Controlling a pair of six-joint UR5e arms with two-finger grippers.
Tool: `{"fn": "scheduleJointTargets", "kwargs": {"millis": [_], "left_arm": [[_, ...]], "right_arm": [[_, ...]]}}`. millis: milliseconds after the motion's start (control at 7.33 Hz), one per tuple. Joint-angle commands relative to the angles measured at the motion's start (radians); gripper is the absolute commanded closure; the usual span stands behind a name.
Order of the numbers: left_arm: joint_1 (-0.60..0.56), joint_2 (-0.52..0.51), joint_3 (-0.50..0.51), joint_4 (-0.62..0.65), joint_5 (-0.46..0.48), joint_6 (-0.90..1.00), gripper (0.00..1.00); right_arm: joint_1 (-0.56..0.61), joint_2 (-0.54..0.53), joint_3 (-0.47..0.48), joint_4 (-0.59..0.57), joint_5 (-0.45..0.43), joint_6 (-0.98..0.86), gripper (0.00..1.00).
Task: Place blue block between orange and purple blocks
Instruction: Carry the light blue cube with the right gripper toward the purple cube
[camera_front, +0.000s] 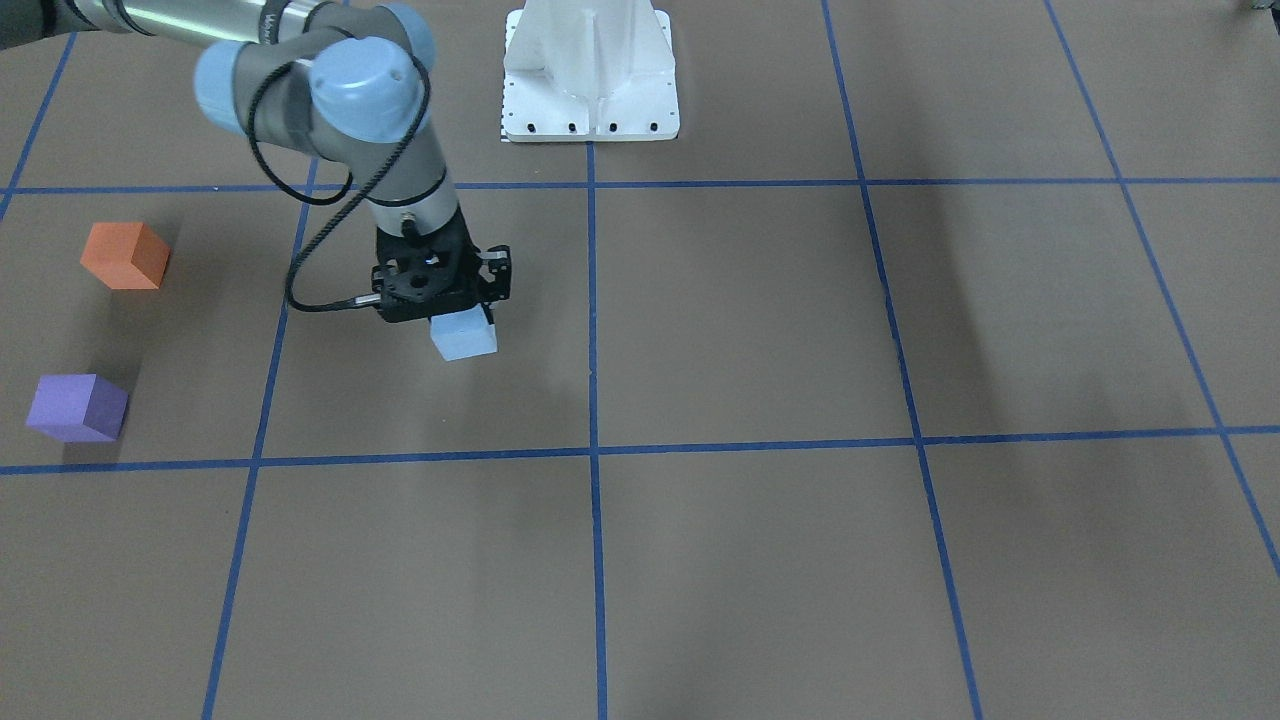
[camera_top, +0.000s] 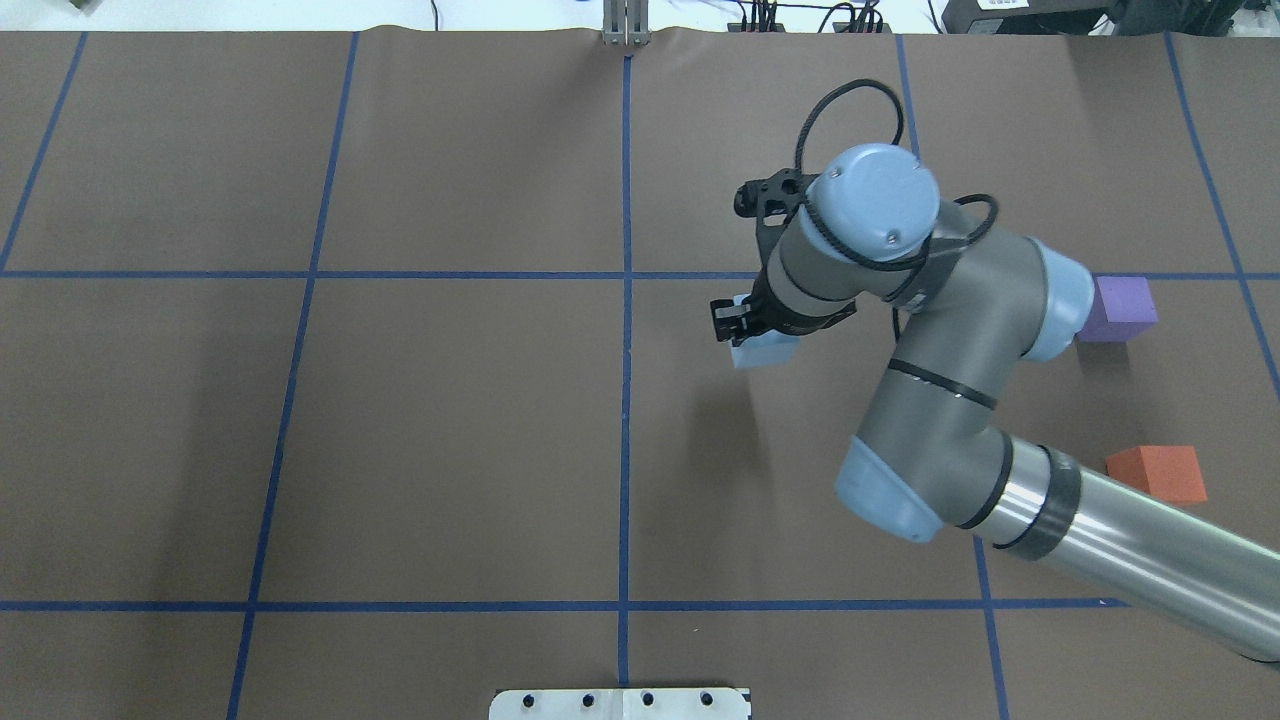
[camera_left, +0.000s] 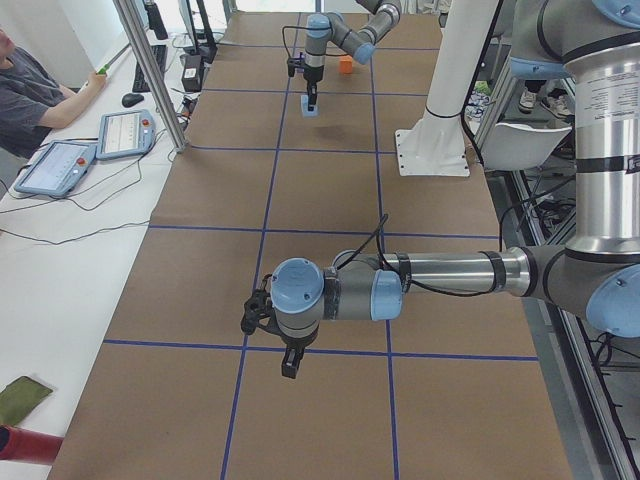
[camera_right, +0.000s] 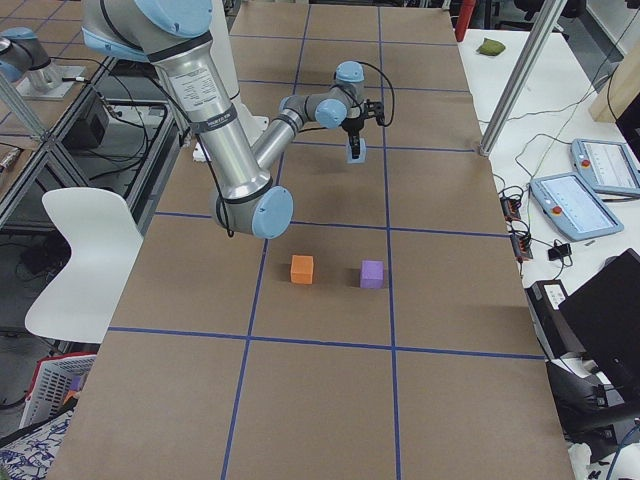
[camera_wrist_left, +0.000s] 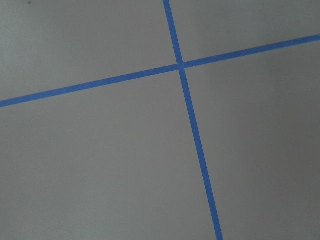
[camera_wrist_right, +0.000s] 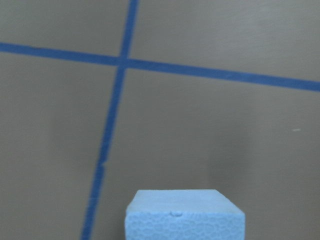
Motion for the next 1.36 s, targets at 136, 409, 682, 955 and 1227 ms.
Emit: {"fn": "scheduleJointTargets", "kwargs": {"millis": [136, 409, 682, 955, 1227], "left_arm": [[0.003, -0.001, -0.006, -0.009, 0.003, -0.01, 0.0], [0.003, 0.001, -0.007, -0.009, 0.003, -0.009, 0.0], [0.003, 0.001, -0.007, -0.011, 0.002, -0.01, 0.0], [0.003, 0.001, -0.007, -0.011, 0.002, -0.009, 0.0], [0.003, 0.001, -0.007, -0.011, 0.002, -0.007, 0.0]], "right_arm": [[0.218, -0.316, 0.175, -0.027, 0.138, -0.193, 0.53], [0.326, -0.509, 0.169, 0.089, 0.186, -0.334, 0.53], [0.336, -0.685, 0.156, 0.293, 0.197, -0.284, 0.54], [0.331, -0.706, 0.047, 0.565, 0.191, -0.068, 0.56], [0.328, -0.685, -0.046, 0.645, 0.182, -0.069, 0.57]]}}
